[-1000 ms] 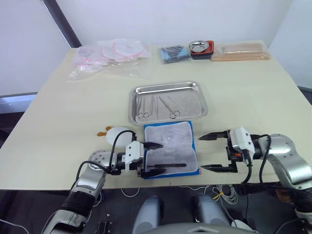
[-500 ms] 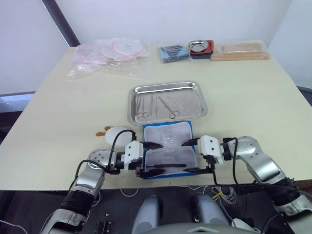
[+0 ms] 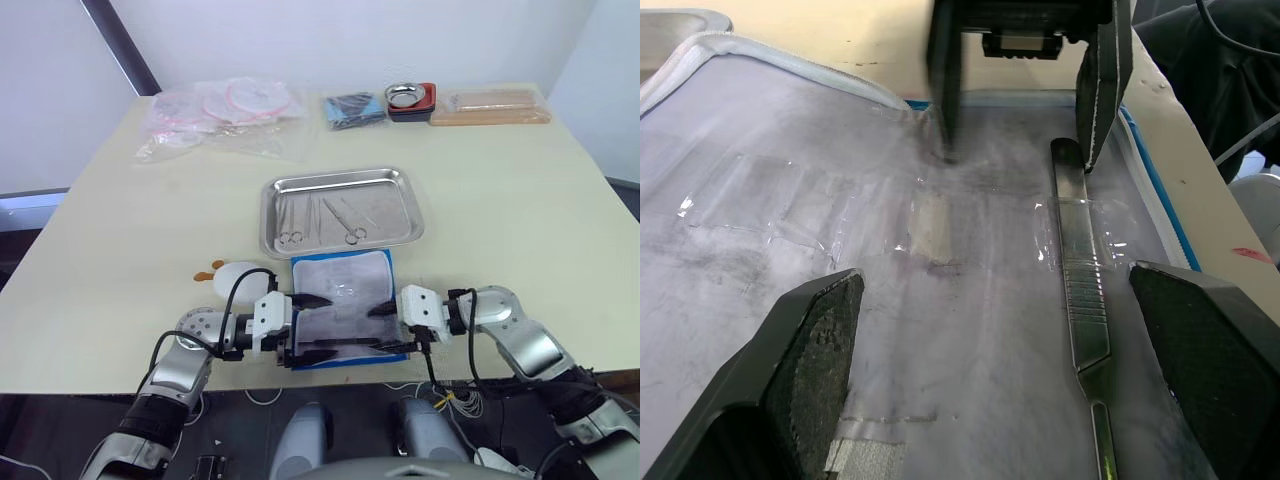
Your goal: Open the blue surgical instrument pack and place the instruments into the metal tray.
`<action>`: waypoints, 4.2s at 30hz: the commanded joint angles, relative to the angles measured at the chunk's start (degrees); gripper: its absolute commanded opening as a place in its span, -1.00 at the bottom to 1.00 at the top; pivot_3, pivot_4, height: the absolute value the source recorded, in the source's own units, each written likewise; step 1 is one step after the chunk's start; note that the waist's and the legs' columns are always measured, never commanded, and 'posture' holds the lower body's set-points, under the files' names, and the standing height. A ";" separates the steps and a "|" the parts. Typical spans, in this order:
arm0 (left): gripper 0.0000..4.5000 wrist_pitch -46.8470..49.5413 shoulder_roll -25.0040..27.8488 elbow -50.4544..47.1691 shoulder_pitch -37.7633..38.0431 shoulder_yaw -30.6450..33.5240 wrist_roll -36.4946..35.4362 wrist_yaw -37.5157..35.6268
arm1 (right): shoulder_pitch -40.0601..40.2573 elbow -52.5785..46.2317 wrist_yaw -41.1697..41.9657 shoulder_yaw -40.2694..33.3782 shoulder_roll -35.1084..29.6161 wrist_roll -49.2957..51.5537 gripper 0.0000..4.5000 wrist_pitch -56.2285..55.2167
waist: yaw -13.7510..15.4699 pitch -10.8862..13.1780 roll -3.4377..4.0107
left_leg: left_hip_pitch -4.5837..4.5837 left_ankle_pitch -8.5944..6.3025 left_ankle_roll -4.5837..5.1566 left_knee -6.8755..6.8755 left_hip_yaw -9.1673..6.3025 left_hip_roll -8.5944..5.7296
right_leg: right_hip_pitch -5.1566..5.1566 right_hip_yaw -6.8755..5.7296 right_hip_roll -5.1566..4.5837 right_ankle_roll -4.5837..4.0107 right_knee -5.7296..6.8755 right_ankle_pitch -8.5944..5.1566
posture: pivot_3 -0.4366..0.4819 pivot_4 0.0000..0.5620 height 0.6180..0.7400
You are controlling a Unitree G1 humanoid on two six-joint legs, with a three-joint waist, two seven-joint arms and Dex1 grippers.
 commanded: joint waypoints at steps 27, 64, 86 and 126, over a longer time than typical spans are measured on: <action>1.00 3.14 1.39 4.17 5.20 -2.71 4.29 1.49 | -0.96 -10.71 1.37 -1.49 -5.39 1.29 -0.96 4.13 | 0.07 -0.12 -0.13 | -0.03 0.00 0.00 0.00 0.02 -0.01 | 0.00 0.01 -0.03 -0.01 -0.04 0.00 | -0.05 -0.47 1.00; 1.00 0.90 -0.74 8.41 3.56 -3.06 5.08 2.18 | -1.87 -12.12 13.94 -19.30 -26.61 15.95 -0.96 11.16 | 0.26 -0.10 0.09 | -0.06 0.00 0.00 0.06 0.11 -0.09 | -0.01 0.06 -0.14 0.00 -0.05 0.00 | -0.05 -0.47 1.00; 1.00 -0.96 -2.36 11.33 1.77 -3.14 5.94 2.37 | -15.67 -3.69 -19.38 -16.76 -3.69 10.86 -0.96 31.25 | 0.47 -0.33 0.62 | -0.05 0.01 0.00 0.18 0.03 -0.10 | 0.03 0.03 -0.11 0.02 0.04 0.01 | -0.05 -0.47 1.00; 1.00 1.06 -1.02 6.54 5.23 -2.03 4.89 3.87 | -32.25 25.95 -40.48 -14.39 19.29 -3.45 0.99 29.96 | -0.09 -0.62 1.10 | -0.18 0.01 0.02 0.09 0.07 -0.12 | -0.13 0.12 -0.07 0.20 0.02 0.12 | -0.05 -0.47 1.00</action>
